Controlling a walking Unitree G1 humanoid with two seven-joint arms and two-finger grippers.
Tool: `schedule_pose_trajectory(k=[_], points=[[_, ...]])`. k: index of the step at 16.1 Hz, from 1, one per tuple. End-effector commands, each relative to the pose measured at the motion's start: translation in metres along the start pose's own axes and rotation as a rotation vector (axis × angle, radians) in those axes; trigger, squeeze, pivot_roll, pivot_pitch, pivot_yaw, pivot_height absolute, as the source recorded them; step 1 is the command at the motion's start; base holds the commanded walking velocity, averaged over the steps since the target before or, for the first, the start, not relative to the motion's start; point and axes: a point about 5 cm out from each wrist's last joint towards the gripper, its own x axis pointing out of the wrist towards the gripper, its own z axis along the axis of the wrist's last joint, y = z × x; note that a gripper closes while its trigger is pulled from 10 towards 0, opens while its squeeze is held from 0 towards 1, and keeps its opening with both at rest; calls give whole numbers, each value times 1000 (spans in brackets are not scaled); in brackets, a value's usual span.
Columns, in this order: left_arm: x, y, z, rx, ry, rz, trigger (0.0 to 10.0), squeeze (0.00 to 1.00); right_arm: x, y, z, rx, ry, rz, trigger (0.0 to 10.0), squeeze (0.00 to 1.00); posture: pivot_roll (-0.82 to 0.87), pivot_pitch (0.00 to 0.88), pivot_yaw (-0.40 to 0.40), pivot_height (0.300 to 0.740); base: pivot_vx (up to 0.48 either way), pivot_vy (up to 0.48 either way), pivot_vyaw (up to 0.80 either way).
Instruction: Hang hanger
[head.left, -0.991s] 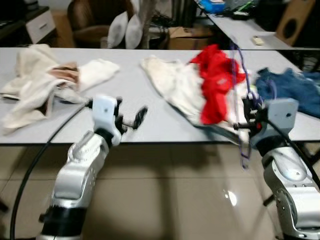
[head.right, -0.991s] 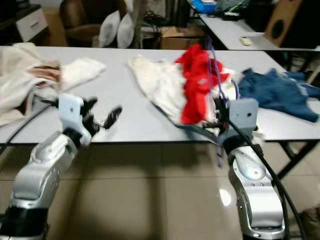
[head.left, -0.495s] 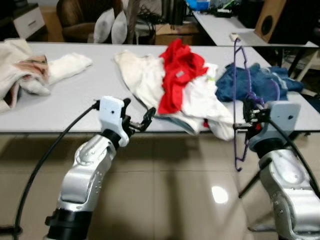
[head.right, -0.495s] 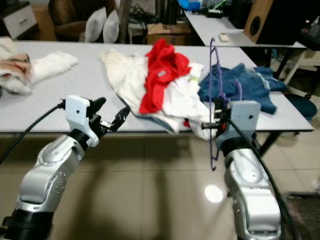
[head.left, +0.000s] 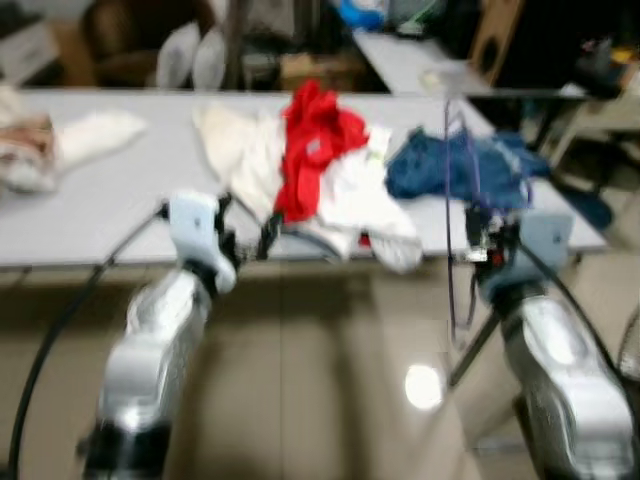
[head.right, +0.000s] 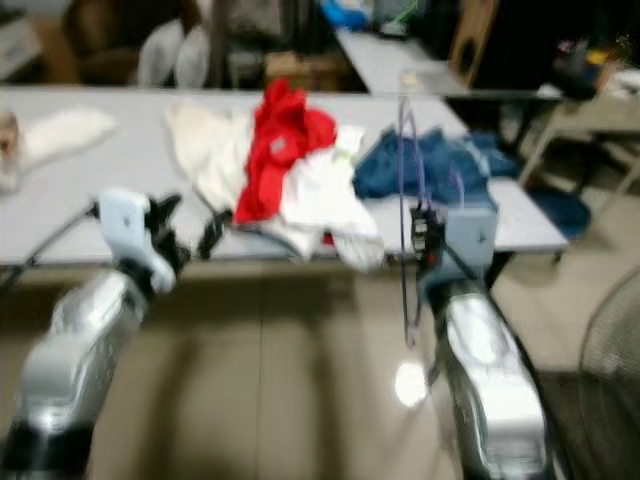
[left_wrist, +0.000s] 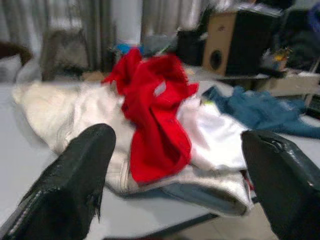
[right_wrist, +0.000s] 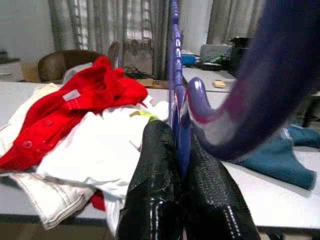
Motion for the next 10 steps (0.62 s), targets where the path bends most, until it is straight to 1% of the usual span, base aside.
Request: schedule_pose_trajectory(k=[1,4,7,10], points=[[3,6,5,-2,-15,26,10000,27,0,1,-4,4,16,10,10000,0,-200,0,-11,740,371,0,0],[6,13,3,-12,-5,60,10000,27,1,1,-5,0,22,-1,10000,0,-209,0,-13,740,331,0,0],[7,10,3,1,-16,39,10000,31,3,3,-9,-11,21,-2,10000,0,-198,0,-10,740,334,0,0],[10,7,1,-16,-8,17,10000,43,4,5,-10,7,23,-1,10000,0,-202,0,1,740,393,0,-800]])
